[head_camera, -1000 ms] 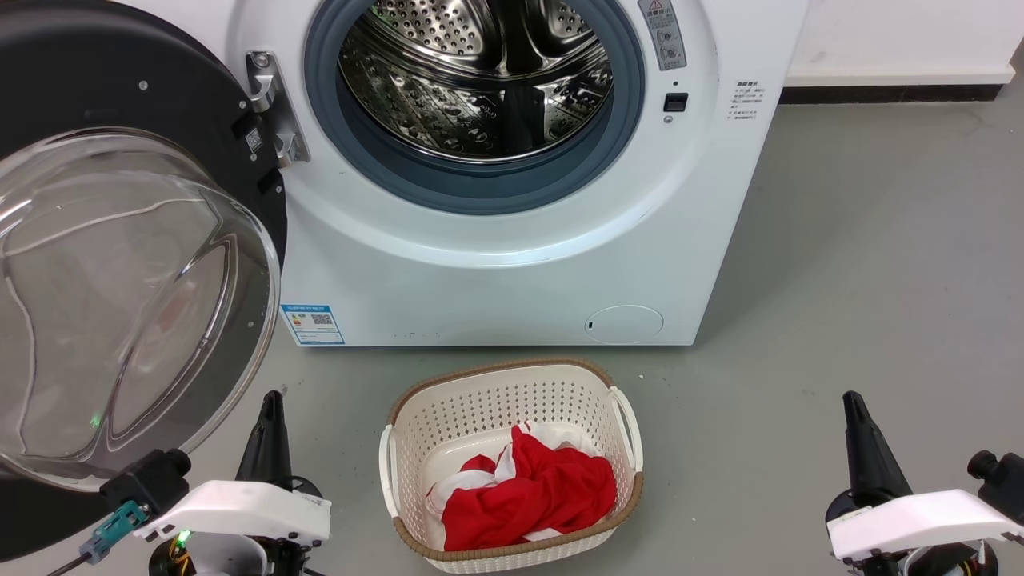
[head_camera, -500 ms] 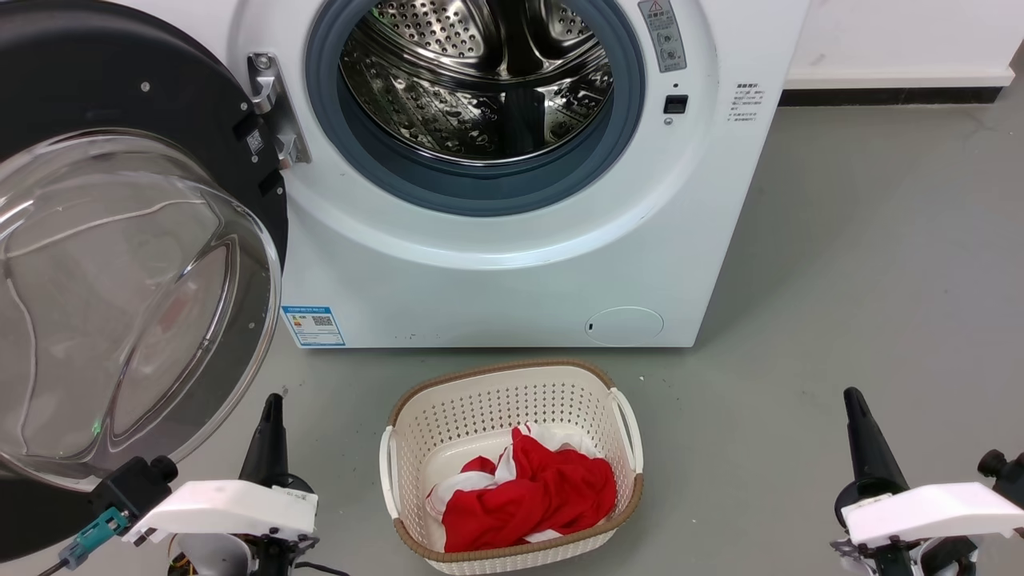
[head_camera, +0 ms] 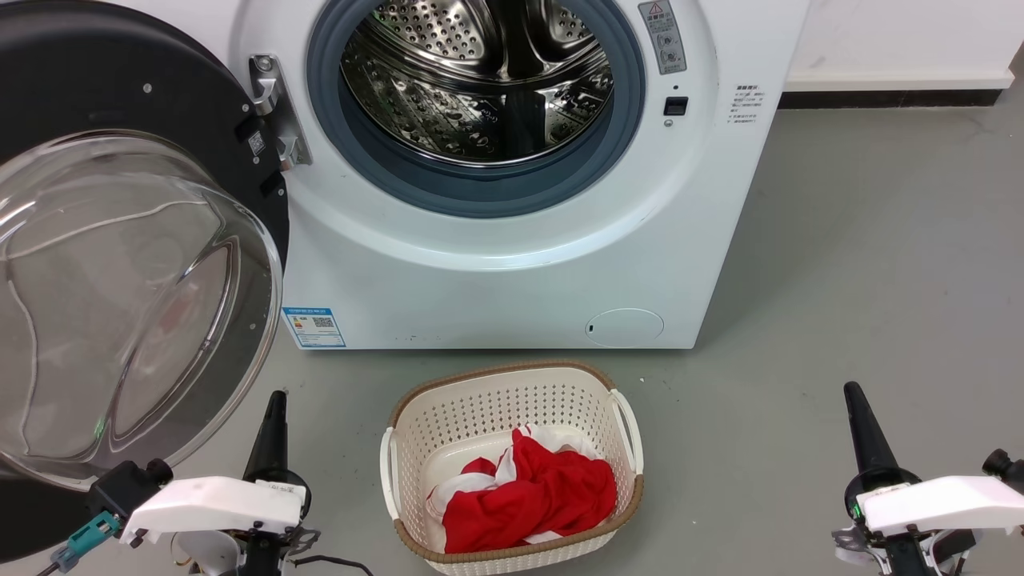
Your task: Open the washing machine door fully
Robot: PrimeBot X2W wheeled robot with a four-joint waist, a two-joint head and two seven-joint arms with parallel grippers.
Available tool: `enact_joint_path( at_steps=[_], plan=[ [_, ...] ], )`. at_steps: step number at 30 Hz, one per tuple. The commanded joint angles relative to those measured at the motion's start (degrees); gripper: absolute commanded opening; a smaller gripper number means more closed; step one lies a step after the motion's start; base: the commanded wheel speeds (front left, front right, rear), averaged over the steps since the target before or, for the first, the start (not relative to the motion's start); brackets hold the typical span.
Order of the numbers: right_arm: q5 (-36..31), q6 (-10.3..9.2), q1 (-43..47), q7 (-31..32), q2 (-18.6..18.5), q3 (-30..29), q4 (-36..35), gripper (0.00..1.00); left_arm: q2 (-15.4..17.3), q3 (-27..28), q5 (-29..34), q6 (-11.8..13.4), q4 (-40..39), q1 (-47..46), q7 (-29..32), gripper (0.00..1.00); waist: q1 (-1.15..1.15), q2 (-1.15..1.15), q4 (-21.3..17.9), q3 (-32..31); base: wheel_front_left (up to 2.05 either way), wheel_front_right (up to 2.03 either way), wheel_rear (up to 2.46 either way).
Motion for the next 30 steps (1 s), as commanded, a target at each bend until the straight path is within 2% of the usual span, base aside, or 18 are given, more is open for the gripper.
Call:
enact_joint_path(
  at_steps=[1,30],
  plan=[
    [1.49,0.00,-1.38,0.23,-0.37,-0.20,-0.21,0.00,0.11,0.30,-1.39,-0.55,-0.32,-1.12,0.31,0.00,0.00,0.00,0.00,-0.01,0.00,0.00,0.00],
    [17.86,-0.01,-2.86,4.07,-0.27,-1.14,1.27,0.00,-0.17,1.39,-17.89,-2.13,0.52,-1.55,4.42,0.00,0.00,0.00,0.09,-0.42,0.00,0.00,0.00]
  ],
)
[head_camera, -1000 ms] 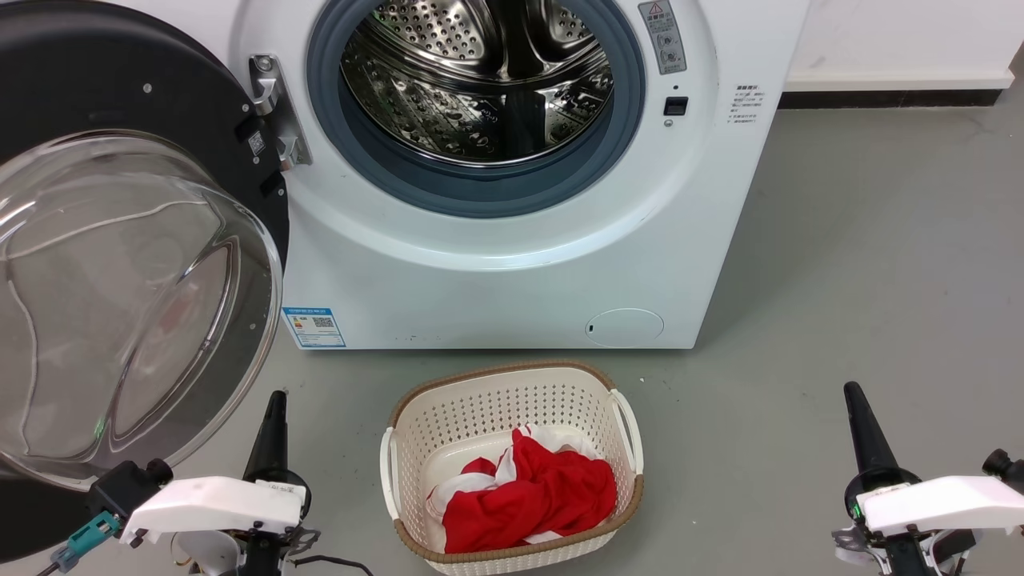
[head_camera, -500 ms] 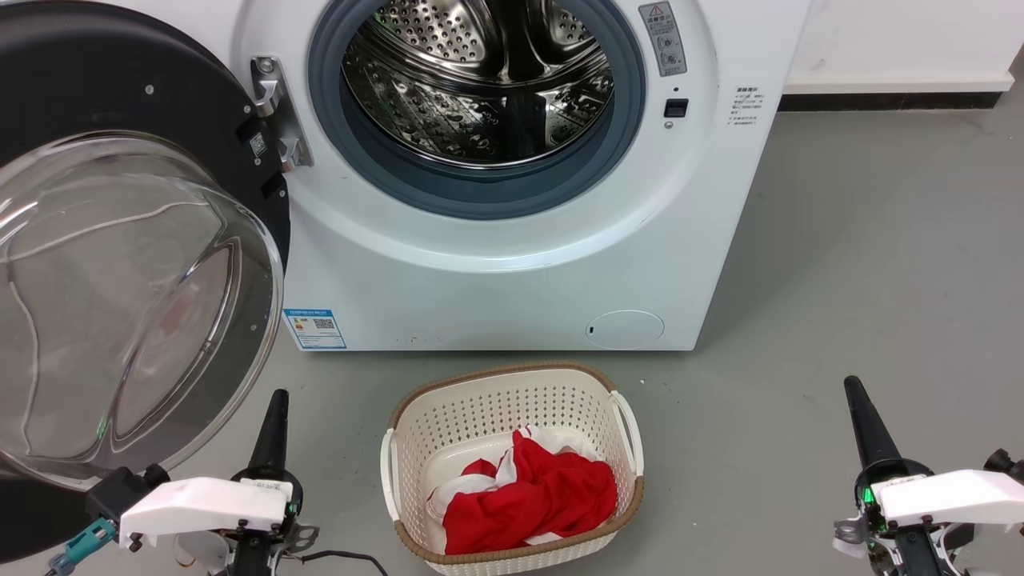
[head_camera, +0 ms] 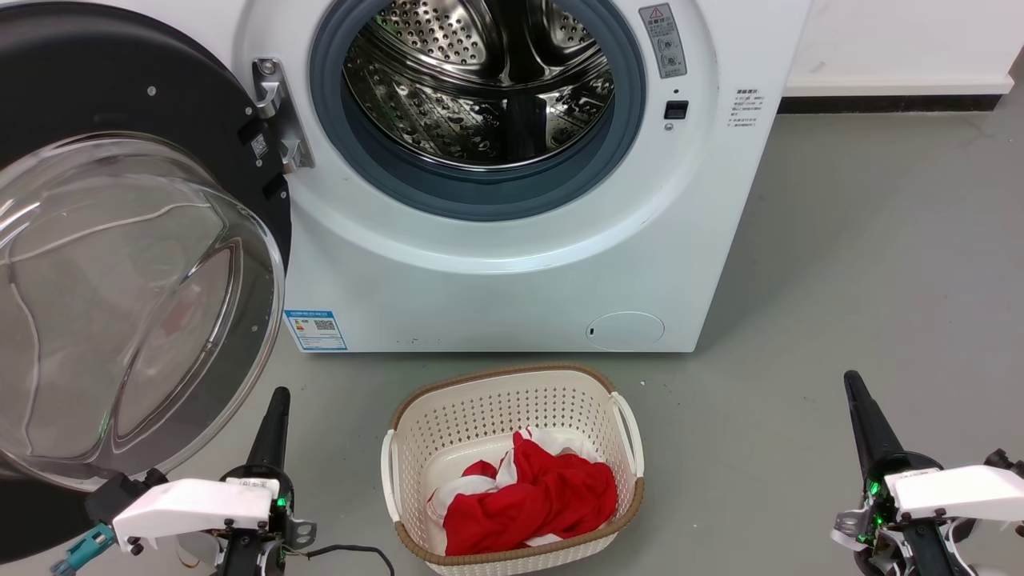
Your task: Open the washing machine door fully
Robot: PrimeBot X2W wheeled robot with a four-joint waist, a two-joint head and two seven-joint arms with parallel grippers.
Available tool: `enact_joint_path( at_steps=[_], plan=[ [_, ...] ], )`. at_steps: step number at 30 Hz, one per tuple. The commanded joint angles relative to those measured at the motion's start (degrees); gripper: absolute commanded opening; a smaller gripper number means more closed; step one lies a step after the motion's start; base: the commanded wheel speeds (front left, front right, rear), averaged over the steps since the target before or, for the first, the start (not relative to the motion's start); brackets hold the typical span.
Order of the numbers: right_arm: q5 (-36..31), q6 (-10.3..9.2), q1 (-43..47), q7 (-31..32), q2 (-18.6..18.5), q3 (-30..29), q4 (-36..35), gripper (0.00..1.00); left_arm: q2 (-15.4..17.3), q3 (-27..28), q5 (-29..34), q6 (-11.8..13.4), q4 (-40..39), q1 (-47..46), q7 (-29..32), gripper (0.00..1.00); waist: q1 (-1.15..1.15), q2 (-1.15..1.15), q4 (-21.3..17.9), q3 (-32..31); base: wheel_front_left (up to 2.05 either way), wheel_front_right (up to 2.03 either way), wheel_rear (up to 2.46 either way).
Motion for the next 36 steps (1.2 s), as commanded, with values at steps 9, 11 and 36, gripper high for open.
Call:
enact_joint_path(
  at_steps=[9,11,36],
  plan=[
    [5.21,-0.01,-1.34,1.26,-0.19,-0.41,0.30,0.00,-0.04,0.43,-5.12,-0.69,0.16,-1.19,1.30,0.00,0.00,0.00,0.03,-0.13,0.00,0.00,0.00],
    [6.12,-0.01,-1.48,1.48,-0.18,-0.48,0.38,0.00,-0.06,0.50,-6.08,-0.82,0.21,-1.21,1.51,0.00,0.00,0.00,0.04,-0.16,0.00,0.00,0.00],
    [15.29,-0.02,-2.32,3.67,0.01,-1.11,1.28,0.00,-0.26,1.18,-15.40,-1.76,0.69,-1.17,3.86,0.00,0.00,0.00,0.11,-0.47,0.00,0.00,0.00]
  ],
)
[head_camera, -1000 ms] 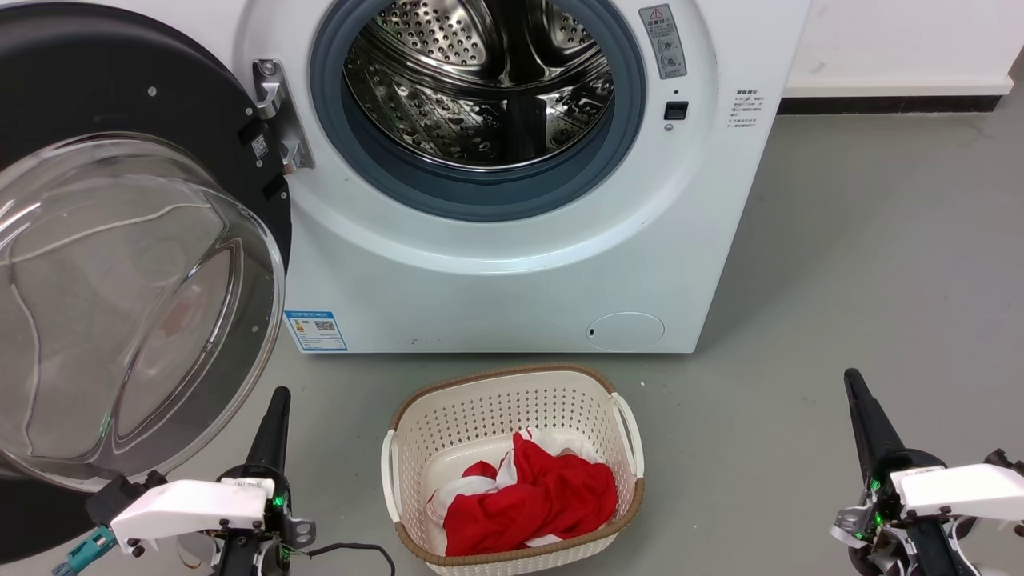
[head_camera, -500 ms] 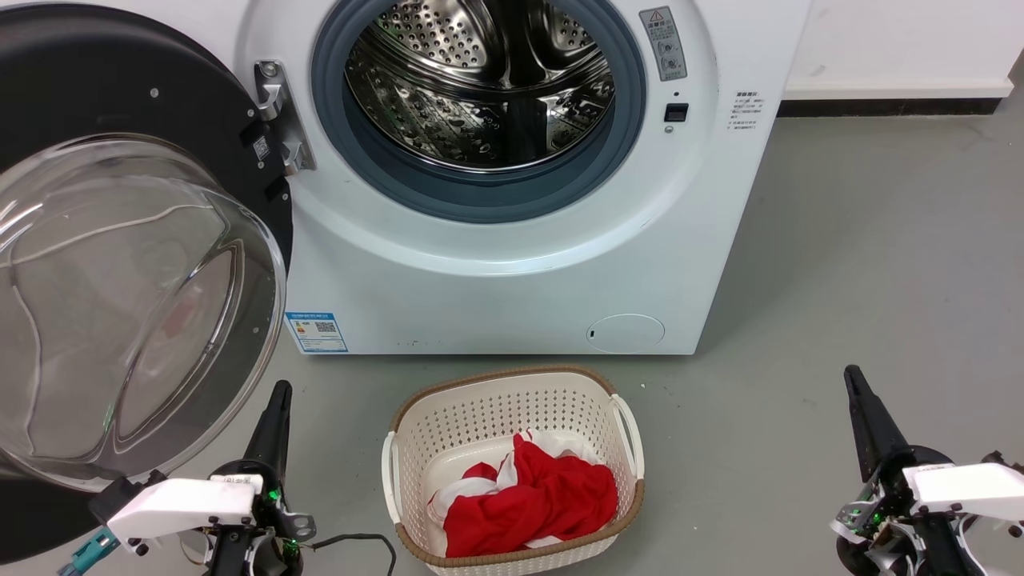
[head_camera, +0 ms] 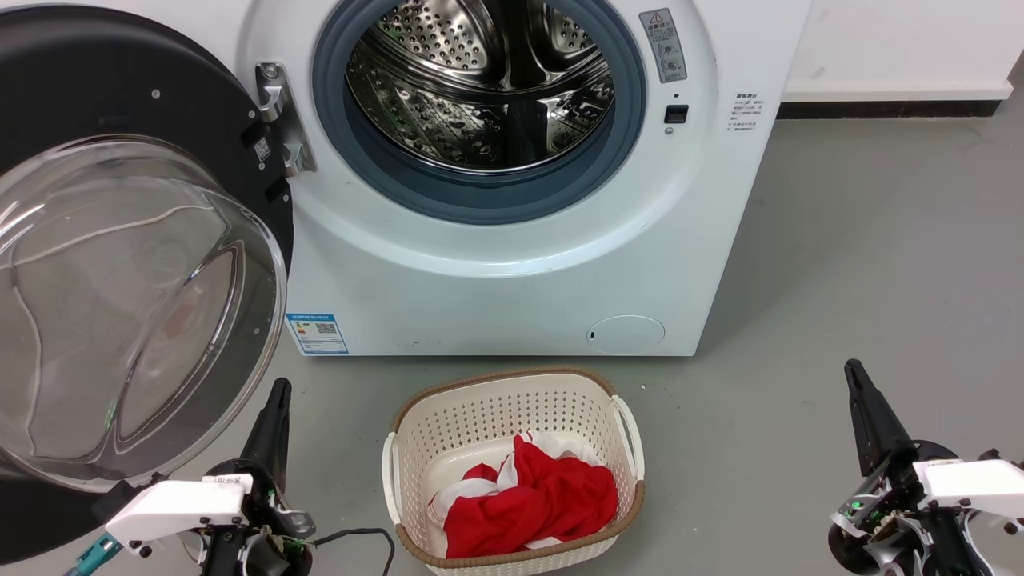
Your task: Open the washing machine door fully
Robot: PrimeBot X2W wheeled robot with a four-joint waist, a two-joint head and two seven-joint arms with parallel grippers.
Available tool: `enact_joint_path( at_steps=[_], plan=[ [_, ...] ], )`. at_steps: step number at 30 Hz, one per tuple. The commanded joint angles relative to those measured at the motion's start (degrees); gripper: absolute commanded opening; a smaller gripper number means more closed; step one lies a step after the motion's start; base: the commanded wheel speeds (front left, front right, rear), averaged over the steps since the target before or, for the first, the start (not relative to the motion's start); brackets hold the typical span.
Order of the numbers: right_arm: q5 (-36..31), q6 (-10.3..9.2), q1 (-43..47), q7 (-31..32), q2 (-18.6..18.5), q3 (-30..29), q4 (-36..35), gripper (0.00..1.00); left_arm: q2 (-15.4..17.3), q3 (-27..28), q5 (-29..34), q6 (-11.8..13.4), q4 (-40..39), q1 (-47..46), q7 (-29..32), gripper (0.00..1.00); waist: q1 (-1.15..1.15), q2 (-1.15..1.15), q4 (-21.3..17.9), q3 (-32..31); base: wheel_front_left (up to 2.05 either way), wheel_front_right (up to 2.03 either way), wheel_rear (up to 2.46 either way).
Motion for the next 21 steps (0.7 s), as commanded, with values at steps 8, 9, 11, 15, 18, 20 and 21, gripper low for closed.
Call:
enact_joint_path(
  at_steps=[8,9,11,15,18,20,21],
  plan=[
    [0.08,-0.02,-0.67,0.09,0.07,-0.14,0.10,0.00,-0.09,0.19,-0.06,-0.25,0.06,-0.42,0.16,0.00,0.00,0.00,0.00,0.00,0.00,0.00,0.00],
    [0.07,-0.02,-0.67,0.10,0.09,-0.15,0.10,0.00,-0.09,0.19,-0.06,-0.25,0.06,-0.42,0.15,0.00,0.00,0.00,0.00,0.00,0.00,0.00,0.00],
    [0.05,-0.02,-0.68,0.12,0.10,-0.17,0.10,0.00,-0.09,0.19,-0.06,-0.25,0.06,-0.42,0.15,0.00,0.00,0.00,0.00,0.00,0.00,0.00,0.00],
    [0.01,-0.02,-0.68,0.17,0.13,-0.21,0.10,0.00,-0.09,0.19,-0.06,-0.26,0.06,-0.42,0.15,0.00,0.00,0.00,0.00,0.00,0.00,0.00,0.00],
    [-0.02,-0.02,-0.68,0.20,0.16,-0.24,0.11,0.00,-0.09,0.19,-0.06,-0.26,0.06,-0.41,0.15,0.00,0.00,0.00,0.00,0.00,0.00,0.00,0.00],
    [-0.05,-0.02,-0.69,0.20,0.18,-0.25,0.11,0.00,-0.09,0.18,-0.06,-0.26,0.06,-0.41,0.15,0.00,0.00,0.00,0.00,0.00,0.00,0.00,0.00],
    [-0.05,-0.02,-0.69,0.20,0.19,-0.25,0.11,0.00,-0.09,0.18,-0.06,-0.26,0.06,-0.41,0.15,0.00,0.00,0.00,0.00,0.00,0.00,0.00,0.00]
  ],
)
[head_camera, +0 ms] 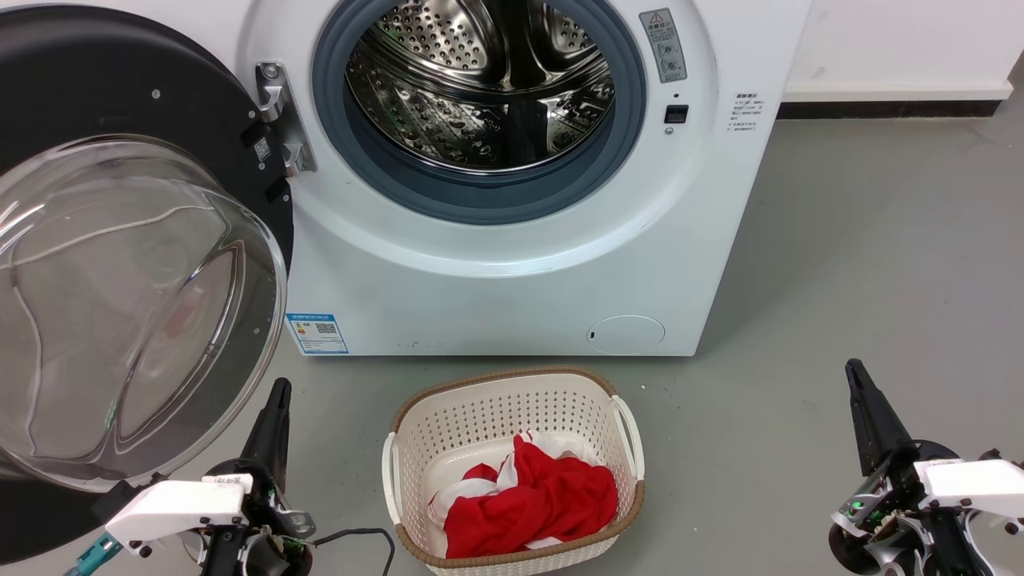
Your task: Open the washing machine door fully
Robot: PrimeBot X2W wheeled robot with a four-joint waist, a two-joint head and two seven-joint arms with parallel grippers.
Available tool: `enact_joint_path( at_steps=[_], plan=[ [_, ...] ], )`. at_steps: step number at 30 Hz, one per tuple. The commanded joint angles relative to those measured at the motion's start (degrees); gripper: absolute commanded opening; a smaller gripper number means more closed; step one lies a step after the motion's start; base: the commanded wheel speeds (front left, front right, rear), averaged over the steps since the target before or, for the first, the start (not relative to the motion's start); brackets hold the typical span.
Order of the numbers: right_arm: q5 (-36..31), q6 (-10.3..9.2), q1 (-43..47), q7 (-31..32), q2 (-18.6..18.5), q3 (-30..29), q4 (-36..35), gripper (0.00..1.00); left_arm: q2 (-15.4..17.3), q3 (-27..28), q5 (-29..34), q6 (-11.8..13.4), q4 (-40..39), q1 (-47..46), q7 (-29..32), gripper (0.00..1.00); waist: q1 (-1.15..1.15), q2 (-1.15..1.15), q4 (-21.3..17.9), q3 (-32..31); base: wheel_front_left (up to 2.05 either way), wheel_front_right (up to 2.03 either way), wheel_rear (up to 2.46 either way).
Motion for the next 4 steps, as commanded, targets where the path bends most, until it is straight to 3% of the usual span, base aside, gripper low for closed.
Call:
enact_joint_path(
  at_steps=[1,4],
  plan=[
    [-0.02,-0.02,-0.61,0.15,0.15,-0.08,0.10,0.00,-0.09,0.18,-0.08,-0.26,0.03,-0.40,0.15,0.00,0.00,0.00,0.00,0.00,0.00,0.00,0.00],
    [-0.05,-0.02,-0.61,0.17,0.17,-0.11,0.09,0.00,-0.09,0.18,-0.08,-0.26,0.03,-0.40,0.15,0.00,0.00,0.00,0.00,0.00,0.00,0.00,0.00]
  ],
)
